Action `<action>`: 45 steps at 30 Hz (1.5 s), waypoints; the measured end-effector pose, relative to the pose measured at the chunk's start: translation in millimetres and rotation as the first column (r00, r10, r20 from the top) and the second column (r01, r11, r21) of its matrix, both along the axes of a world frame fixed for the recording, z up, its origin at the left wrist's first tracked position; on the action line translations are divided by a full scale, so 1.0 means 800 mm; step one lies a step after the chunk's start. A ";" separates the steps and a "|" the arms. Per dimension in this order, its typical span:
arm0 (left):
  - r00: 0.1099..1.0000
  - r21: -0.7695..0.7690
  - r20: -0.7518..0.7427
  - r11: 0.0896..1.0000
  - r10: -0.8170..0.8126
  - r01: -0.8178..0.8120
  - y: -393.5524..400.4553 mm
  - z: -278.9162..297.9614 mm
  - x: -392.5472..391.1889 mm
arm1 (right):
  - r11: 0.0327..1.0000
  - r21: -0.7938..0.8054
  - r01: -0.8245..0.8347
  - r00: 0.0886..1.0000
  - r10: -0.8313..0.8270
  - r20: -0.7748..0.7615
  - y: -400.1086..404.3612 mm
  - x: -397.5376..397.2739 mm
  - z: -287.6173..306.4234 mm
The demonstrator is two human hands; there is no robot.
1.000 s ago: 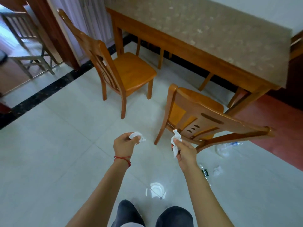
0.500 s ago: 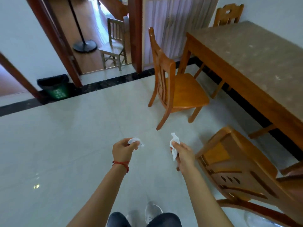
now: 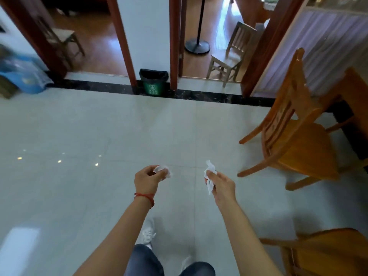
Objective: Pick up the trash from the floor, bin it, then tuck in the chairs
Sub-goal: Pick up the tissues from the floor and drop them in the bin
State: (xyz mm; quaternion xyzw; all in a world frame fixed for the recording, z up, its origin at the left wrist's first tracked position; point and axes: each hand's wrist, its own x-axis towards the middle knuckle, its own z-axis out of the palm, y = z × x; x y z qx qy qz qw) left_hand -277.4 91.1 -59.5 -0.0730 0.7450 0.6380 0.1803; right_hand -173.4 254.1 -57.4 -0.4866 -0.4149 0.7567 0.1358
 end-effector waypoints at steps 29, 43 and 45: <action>0.996 0.015 0.012 0.996 0.089 -0.090 0.065 -0.006 -0.462 | 0.997 -0.036 -0.071 0.997 0.071 -0.016 0.061 -0.483 -0.016; 0.985 -0.024 0.049 0.986 0.165 -0.164 0.181 -0.014 -0.639 | 0.991 -0.048 -0.123 0.991 0.125 0.046 0.185 -0.679 -0.014; 0.986 -0.027 0.054 0.987 0.159 -0.157 0.191 -0.017 -0.678 | 0.991 -0.043 -0.130 0.989 0.133 0.067 0.193 -0.712 -0.018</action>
